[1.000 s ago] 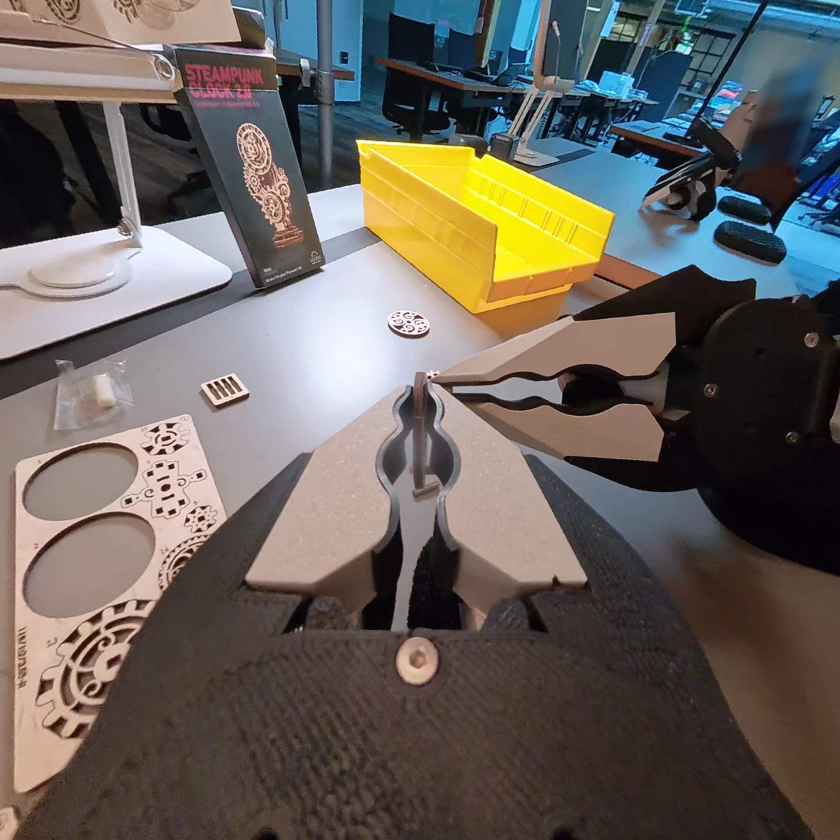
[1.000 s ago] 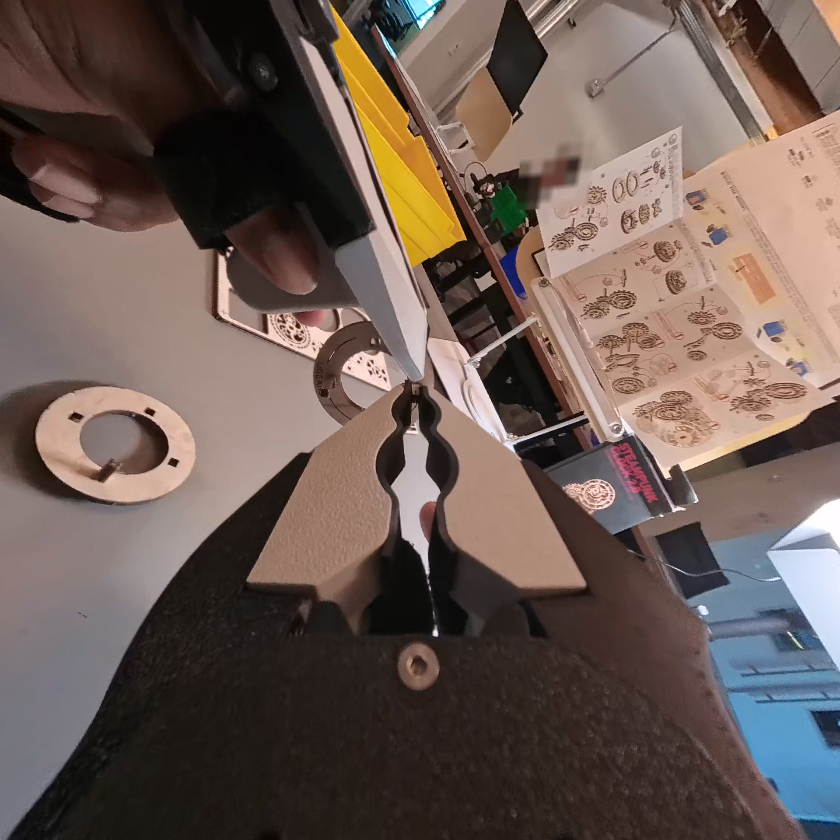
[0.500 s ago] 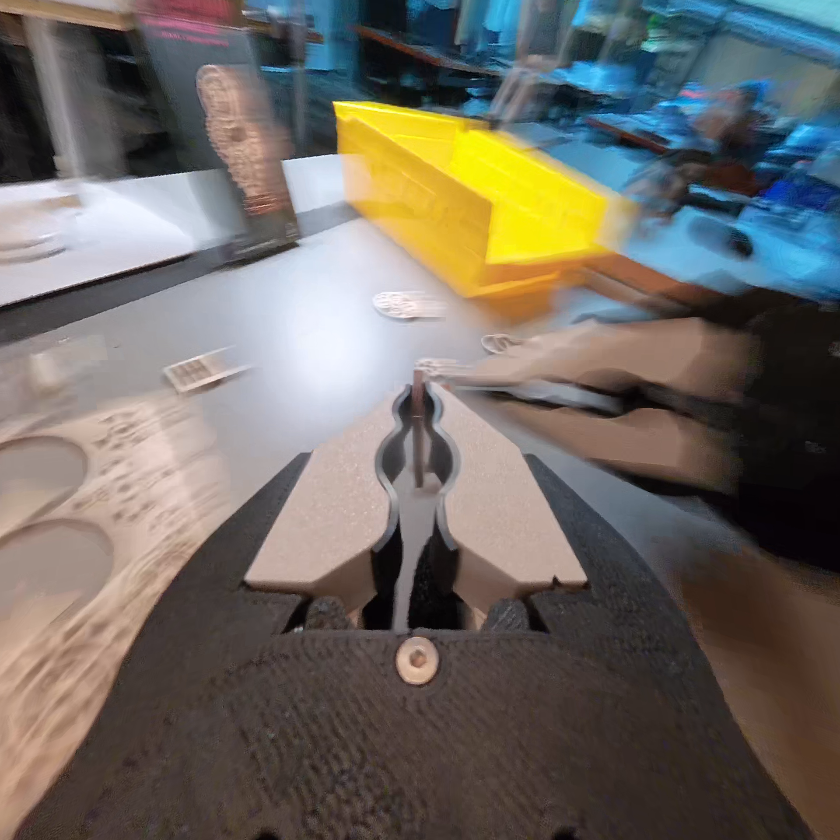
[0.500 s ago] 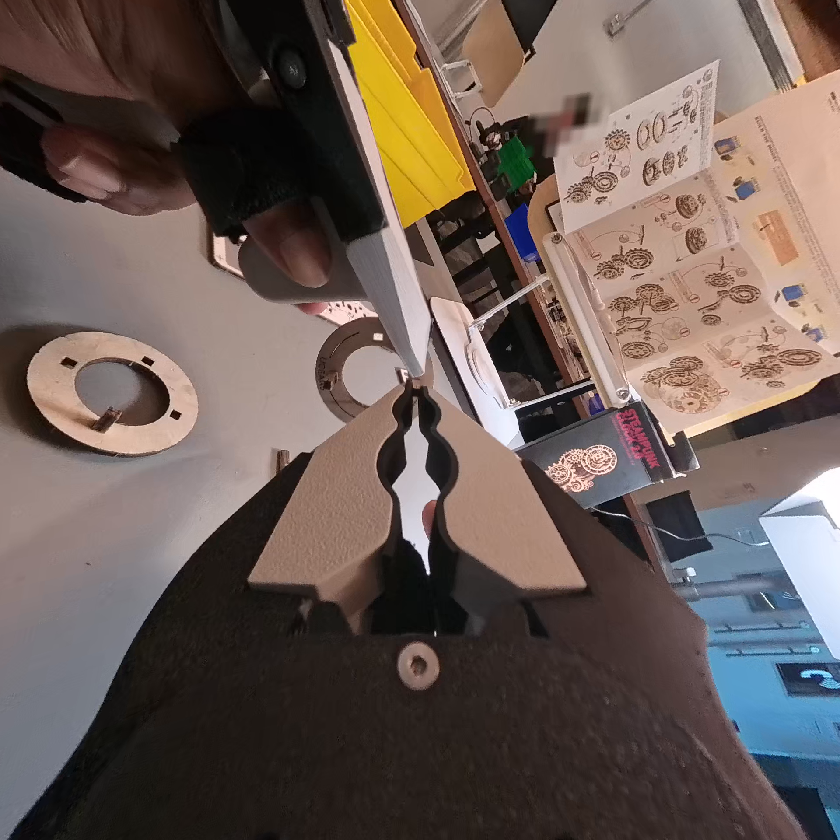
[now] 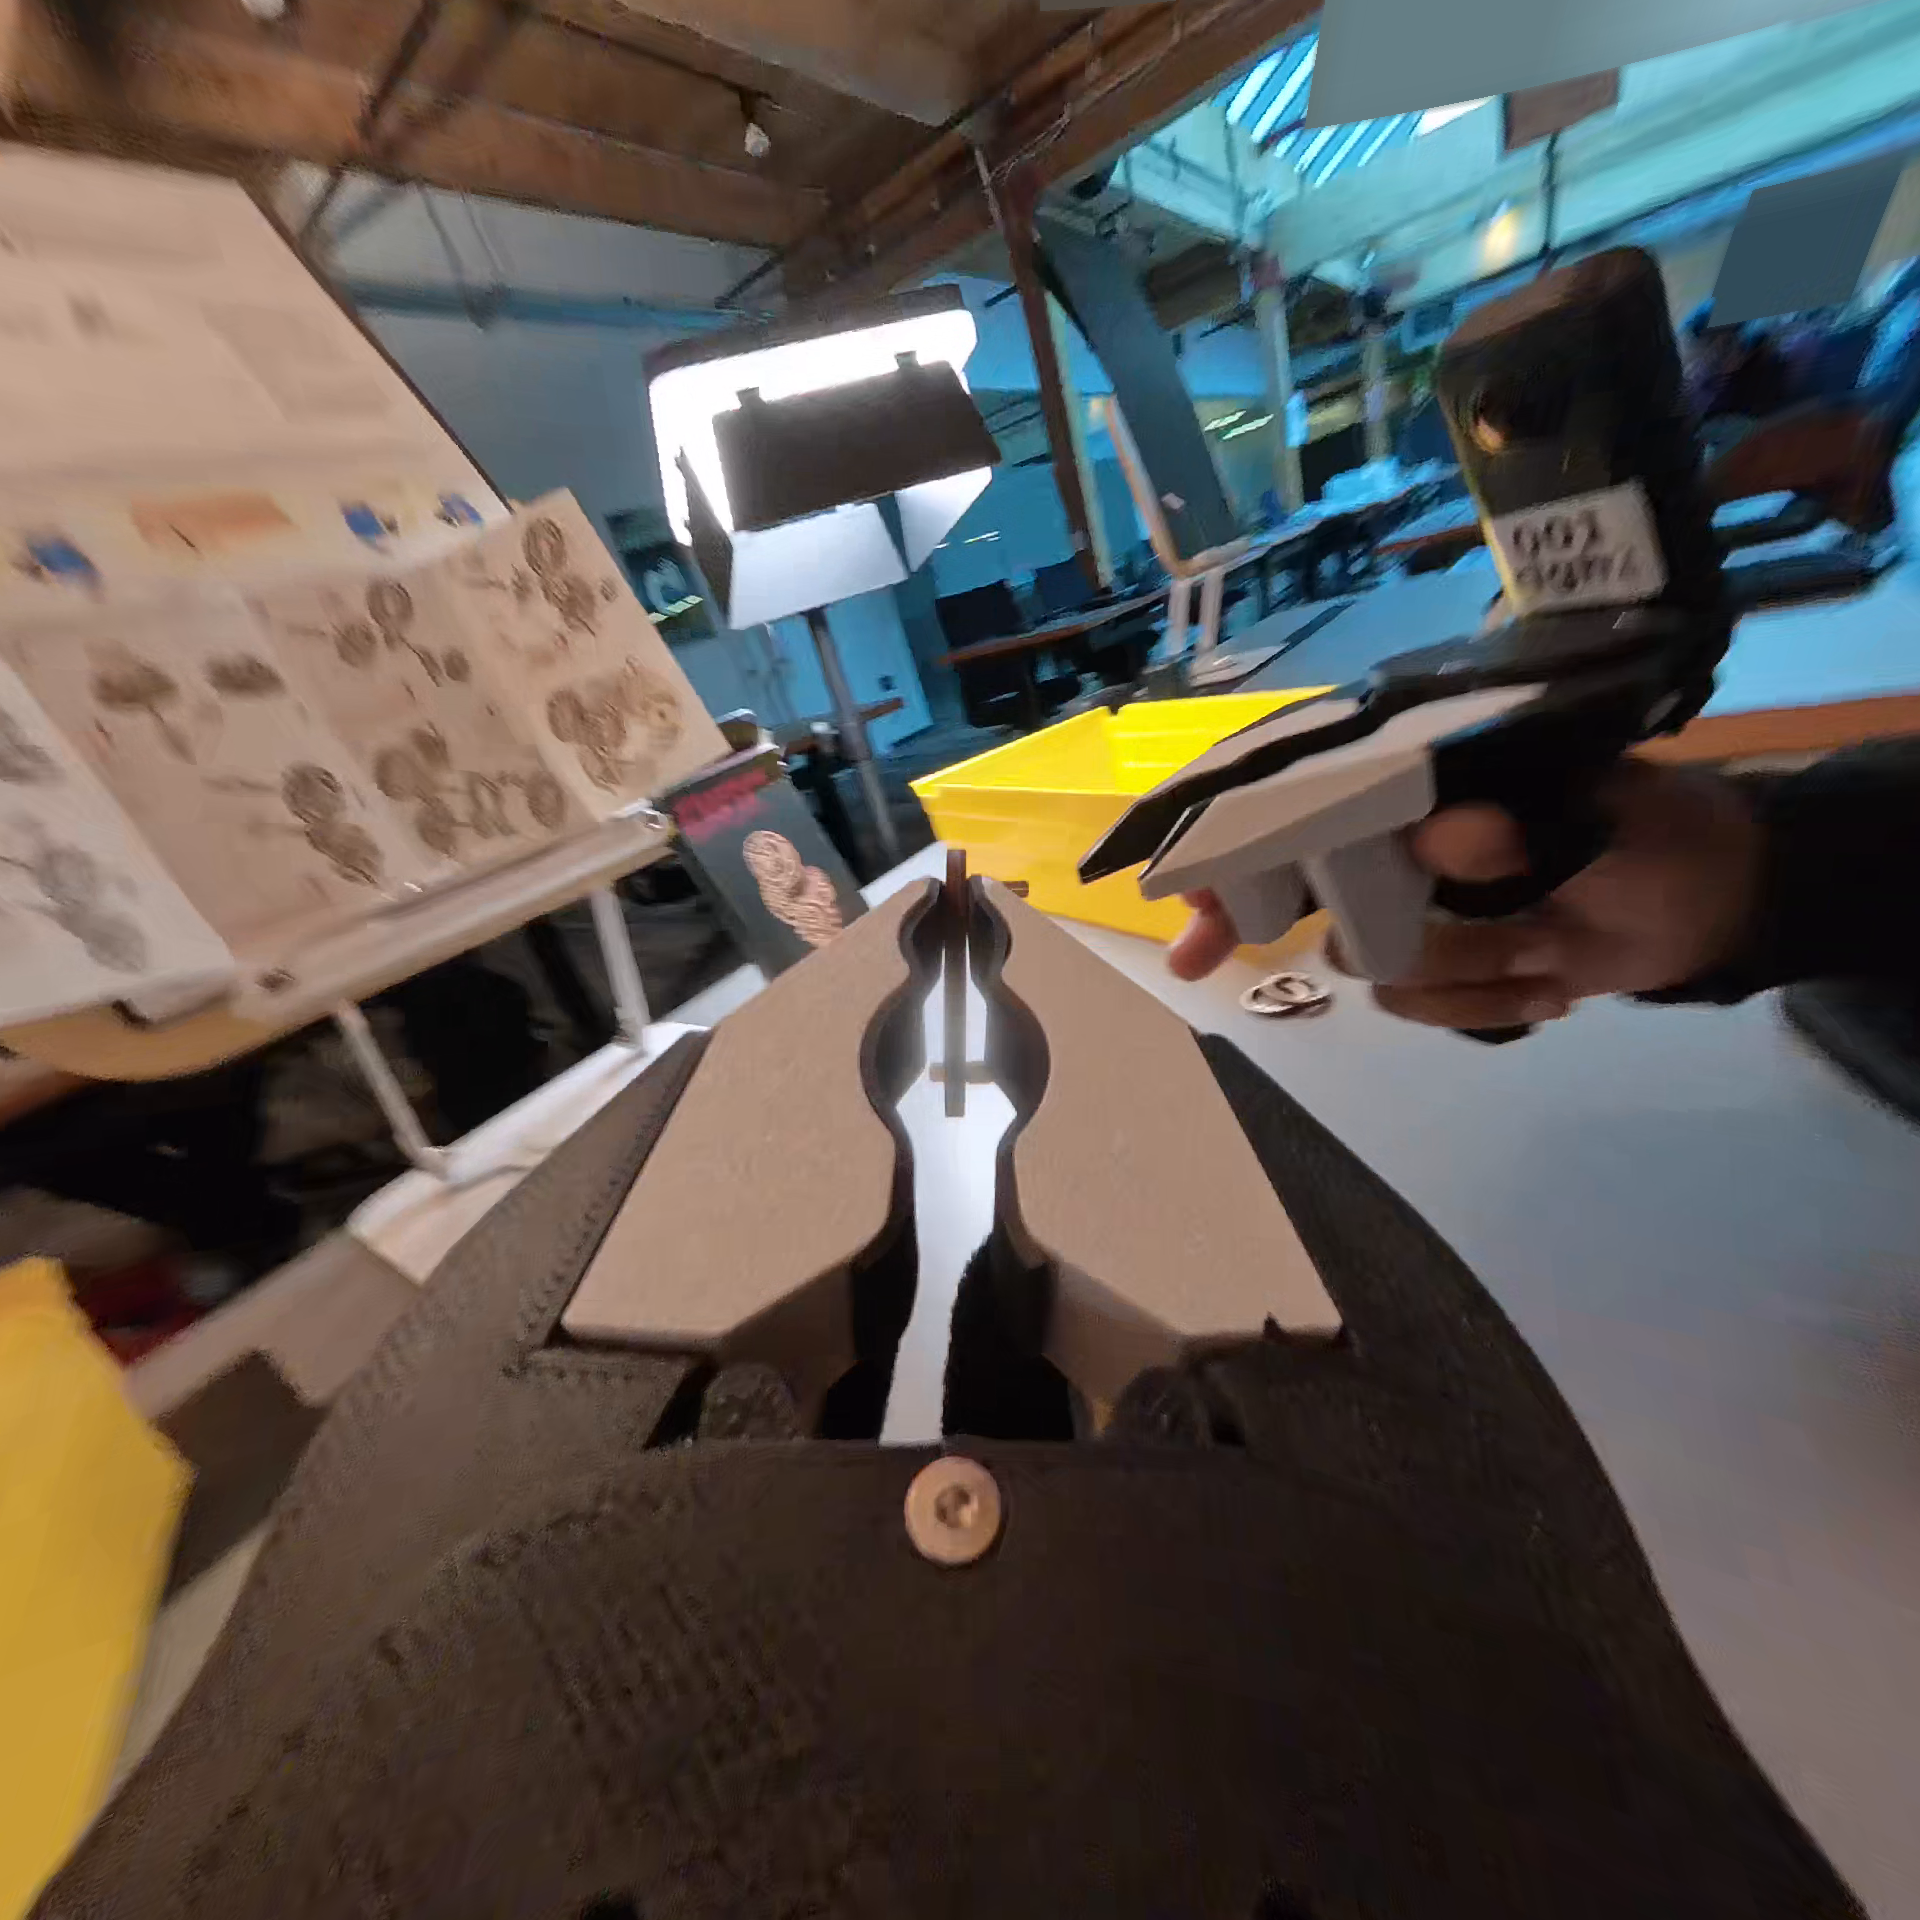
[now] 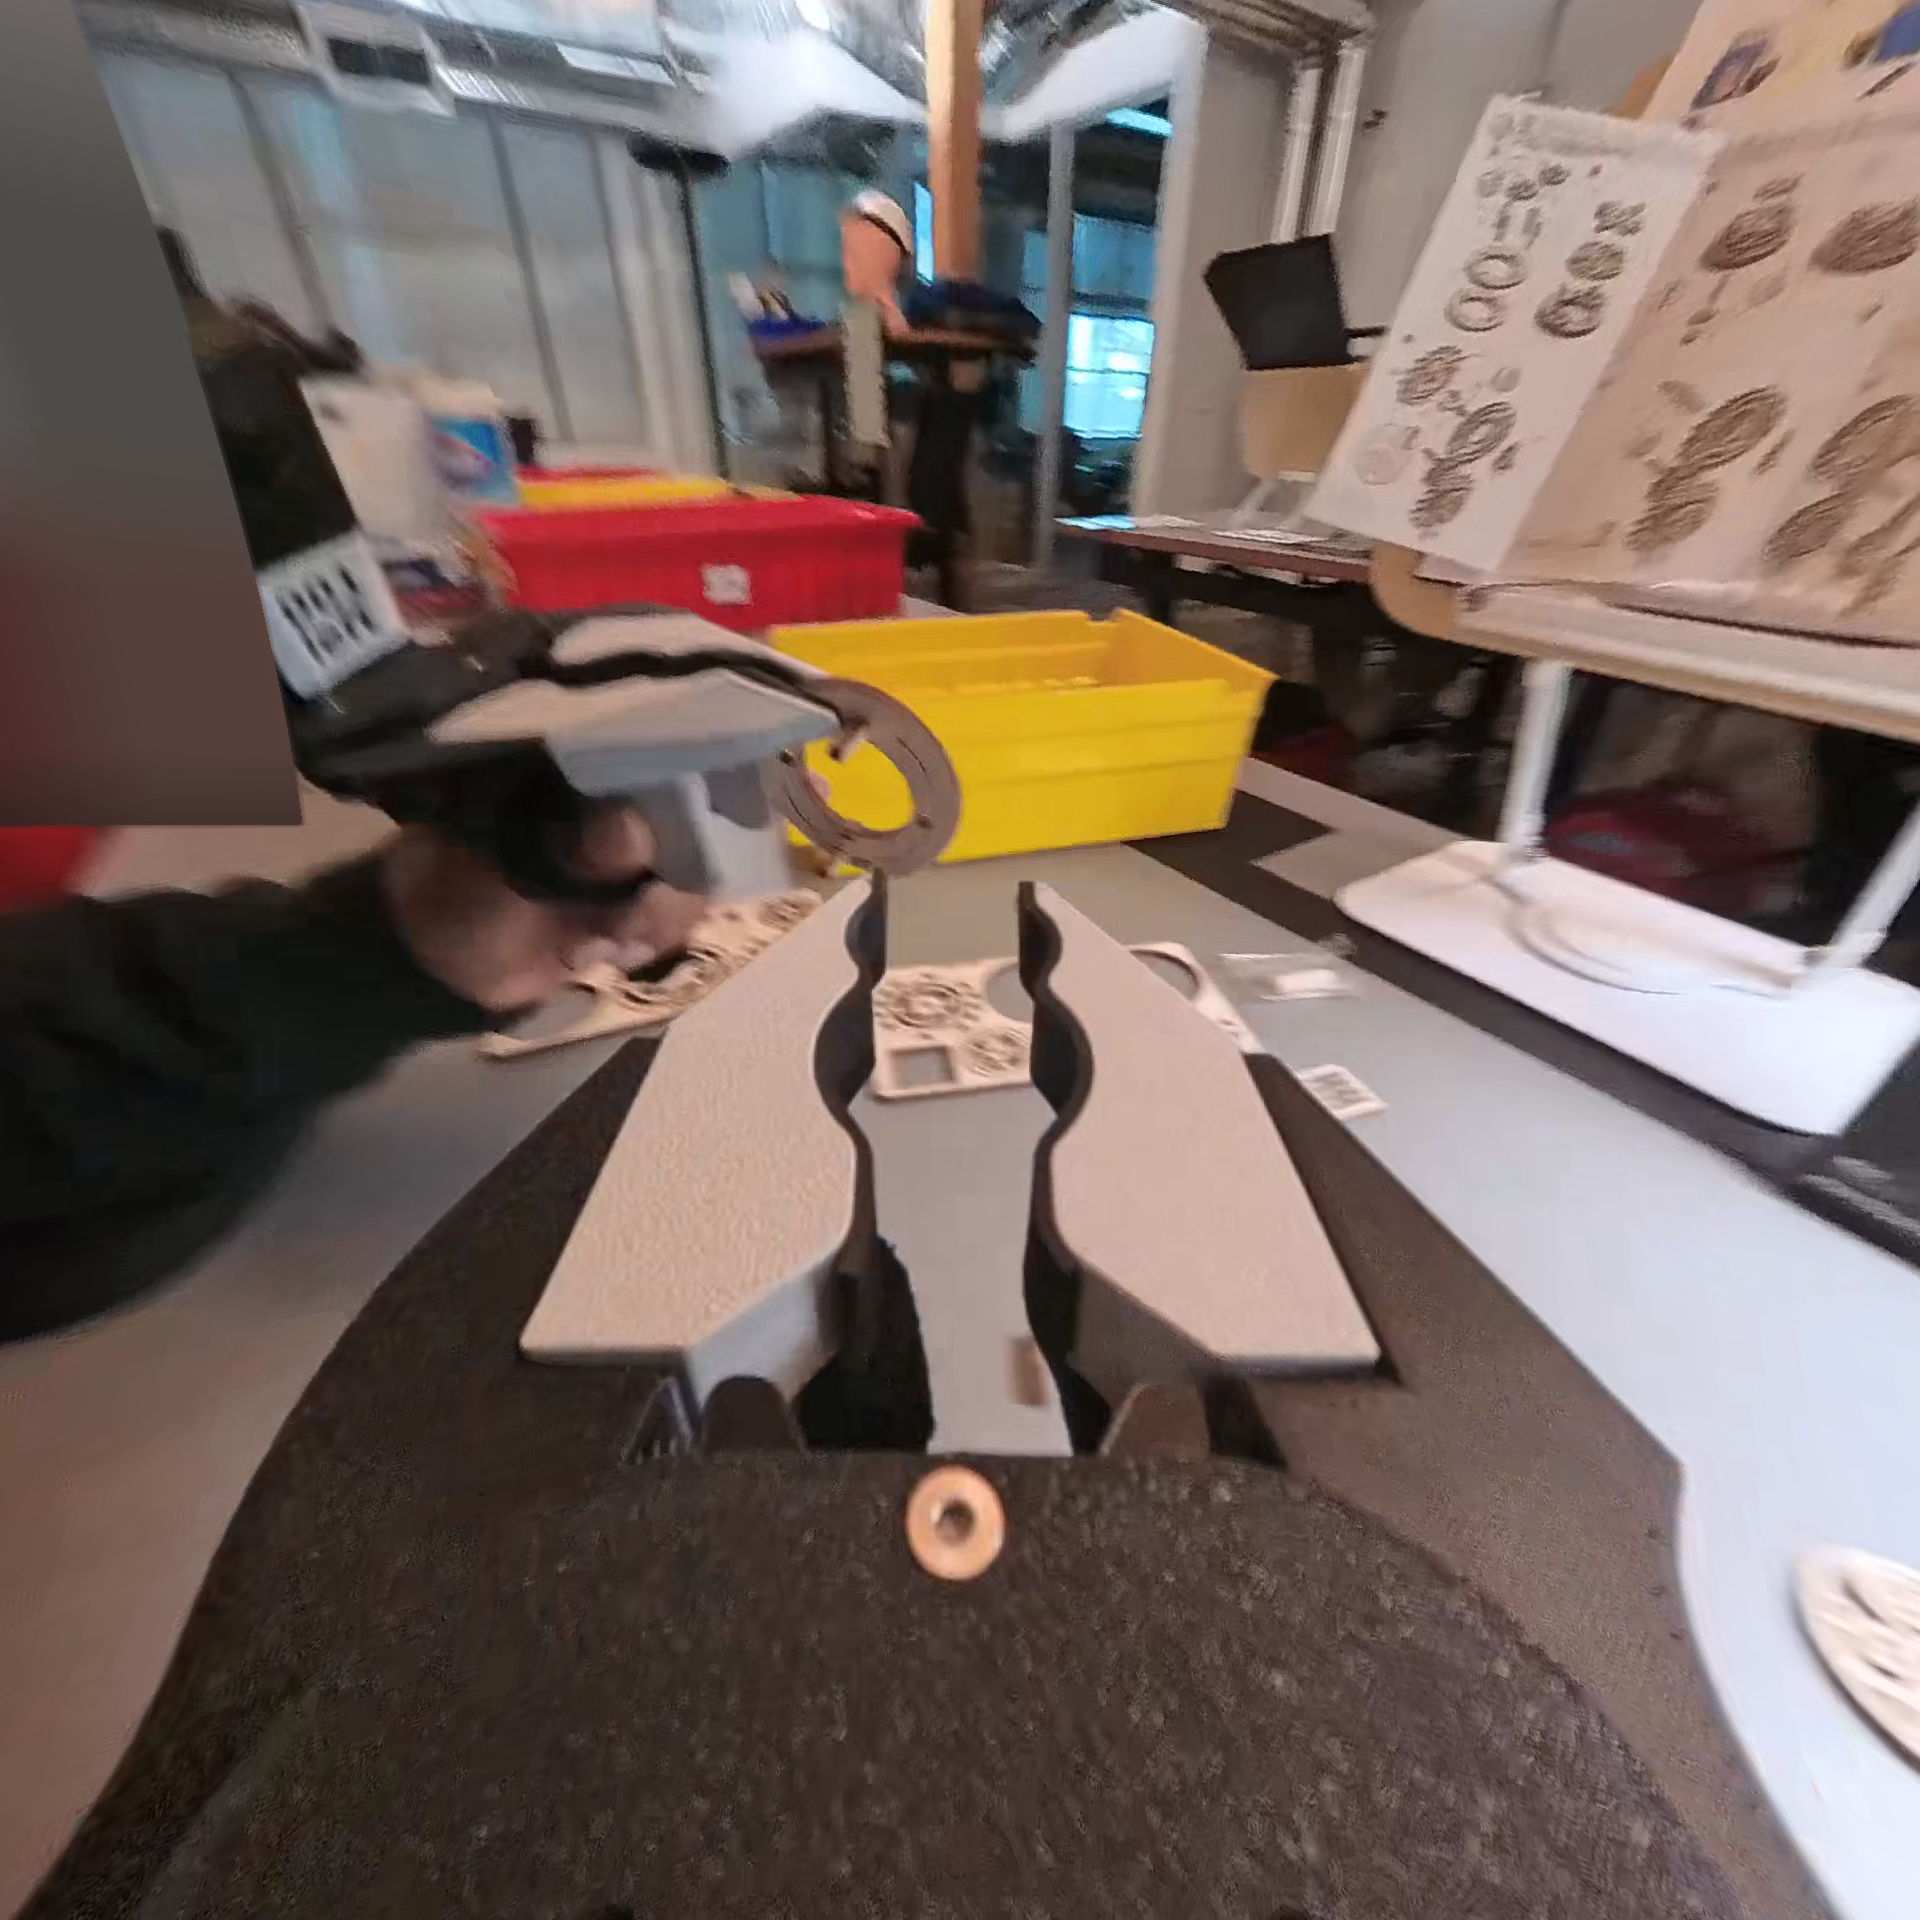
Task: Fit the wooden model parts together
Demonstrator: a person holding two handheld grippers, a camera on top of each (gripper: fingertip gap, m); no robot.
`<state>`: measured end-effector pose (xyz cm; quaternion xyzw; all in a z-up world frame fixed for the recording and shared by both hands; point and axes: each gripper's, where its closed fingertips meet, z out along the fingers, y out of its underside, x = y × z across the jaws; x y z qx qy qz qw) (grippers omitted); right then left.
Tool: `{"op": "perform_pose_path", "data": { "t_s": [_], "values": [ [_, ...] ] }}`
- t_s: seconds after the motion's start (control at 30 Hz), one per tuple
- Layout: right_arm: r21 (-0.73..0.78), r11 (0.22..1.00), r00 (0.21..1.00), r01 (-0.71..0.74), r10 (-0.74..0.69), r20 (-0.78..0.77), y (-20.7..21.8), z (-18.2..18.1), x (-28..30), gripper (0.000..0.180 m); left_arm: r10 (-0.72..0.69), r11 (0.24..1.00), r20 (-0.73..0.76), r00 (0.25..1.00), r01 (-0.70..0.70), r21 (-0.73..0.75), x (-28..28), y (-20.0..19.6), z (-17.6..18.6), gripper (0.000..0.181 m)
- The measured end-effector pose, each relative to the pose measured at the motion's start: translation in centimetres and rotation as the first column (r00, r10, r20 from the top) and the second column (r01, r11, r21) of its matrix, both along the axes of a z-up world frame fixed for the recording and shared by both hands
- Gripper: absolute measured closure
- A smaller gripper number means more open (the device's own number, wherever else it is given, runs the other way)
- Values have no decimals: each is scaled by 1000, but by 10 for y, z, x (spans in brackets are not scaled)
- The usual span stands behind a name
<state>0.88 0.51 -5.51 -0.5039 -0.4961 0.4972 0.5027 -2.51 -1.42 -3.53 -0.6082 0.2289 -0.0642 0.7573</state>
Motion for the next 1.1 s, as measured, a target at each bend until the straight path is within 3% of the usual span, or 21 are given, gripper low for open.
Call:
{"op": "perform_pose_path", "data": {
  "t_s": [0.07,0.23,0.37,0.6,0.7,0.77,0.83,0.9,0.97,1.0,1.1],
  "values": [
    [-68,995,997,-74,73,-24,-15,6,-1,158,80,995,-109,991,-73,69,4,0,2,179],
    [-123,983,990,-134,127,-67,-31,14,-2,160,144,980,-265,953,-101,170,25,-2,5,179],
    [-174,974,987,-146,132,-89,-24,15,-3,164,145,977,-318,937,-85,196,39,-4,4,180],
    [-77,989,990,-124,118,-81,-26,17,-1,177,165,973,-347,923,-95,211,41,-6,2,179],
    [-23,990,989,-137,135,-60,-28,15,1,179,115,982,-307,945,-62,176,41,-10,2,178],
    [65,987,988,-145,149,-46,-30,15,3,179,-3,996,-194,981,21,92,42,-11,2,175],
    [122,977,981,-176,184,-60,-30,19,10,179,-190,981,59,980,193,-34,41,-15,5,144],
    [145,964,968,-222,235,-83,-26,22,20,180,-307,920,373,876,373,-117,29,-14,12,128],
    [125,942,939,-310,324,-118,-30,26,30,179,-299,829,634,714,523,-197,18,-5,3,117],
    [118,928,921,-352,366,-132,-34,28,34,179,-310,746,733,605,633,-207,23,-5,-2,111],
    [111,898,890,-427,439,-126,-40,23,39,179,-310,488,902,301,865,-121,52,-13,-11,120]
  ]
}}
